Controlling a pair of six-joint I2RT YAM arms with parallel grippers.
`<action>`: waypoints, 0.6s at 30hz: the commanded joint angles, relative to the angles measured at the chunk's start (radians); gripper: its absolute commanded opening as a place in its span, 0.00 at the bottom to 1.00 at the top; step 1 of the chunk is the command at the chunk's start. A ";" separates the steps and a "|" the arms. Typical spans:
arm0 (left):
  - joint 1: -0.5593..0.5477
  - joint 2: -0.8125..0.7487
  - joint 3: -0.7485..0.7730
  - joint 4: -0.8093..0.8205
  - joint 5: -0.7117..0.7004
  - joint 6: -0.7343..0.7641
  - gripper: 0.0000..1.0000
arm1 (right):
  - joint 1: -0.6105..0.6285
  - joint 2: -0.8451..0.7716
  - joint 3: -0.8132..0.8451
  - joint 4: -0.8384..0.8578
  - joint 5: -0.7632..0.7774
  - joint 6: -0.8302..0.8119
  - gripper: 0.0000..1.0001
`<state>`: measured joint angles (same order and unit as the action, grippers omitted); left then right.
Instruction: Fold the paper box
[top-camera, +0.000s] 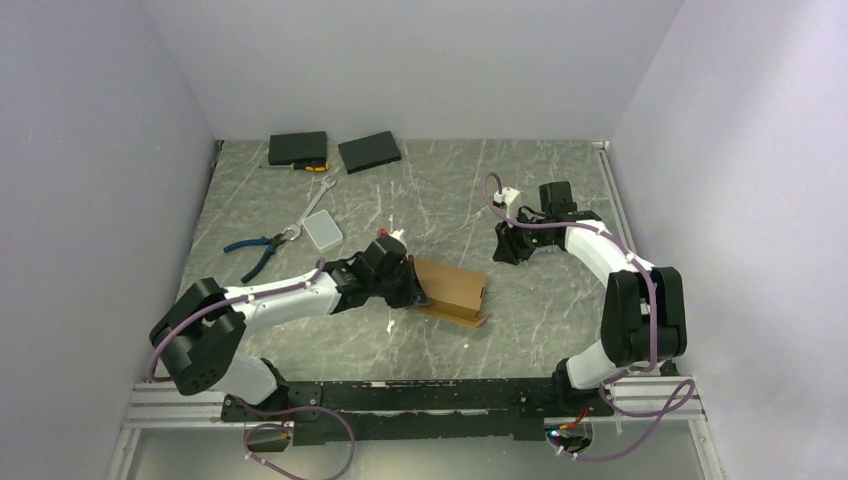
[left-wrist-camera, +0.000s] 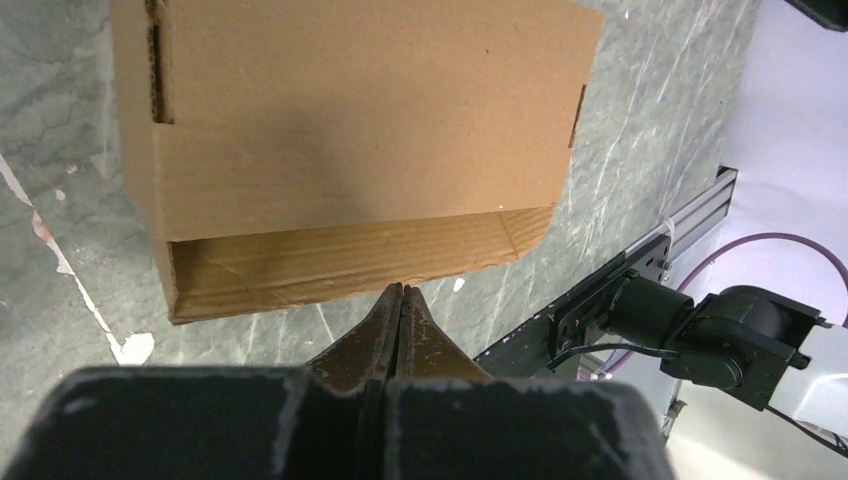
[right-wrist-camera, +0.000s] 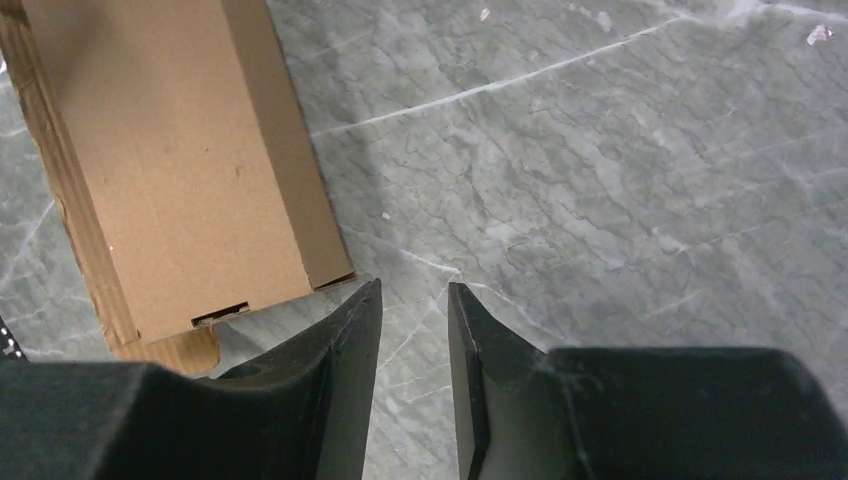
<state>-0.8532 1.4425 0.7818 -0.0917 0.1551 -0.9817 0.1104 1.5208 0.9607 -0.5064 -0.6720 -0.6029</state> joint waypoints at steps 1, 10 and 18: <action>-0.034 0.004 0.084 -0.069 -0.073 -0.026 0.00 | -0.003 -0.014 0.031 0.044 0.004 0.049 0.33; -0.039 0.054 0.162 -0.219 -0.096 -0.011 0.00 | -0.005 0.004 0.032 0.067 0.067 0.085 0.32; -0.039 0.121 0.208 -0.264 -0.085 -0.005 0.00 | 0.018 0.059 0.036 0.070 0.095 0.100 0.31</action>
<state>-0.8871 1.5280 0.9363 -0.3172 0.0814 -0.9894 0.1131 1.5646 0.9638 -0.4603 -0.5945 -0.5201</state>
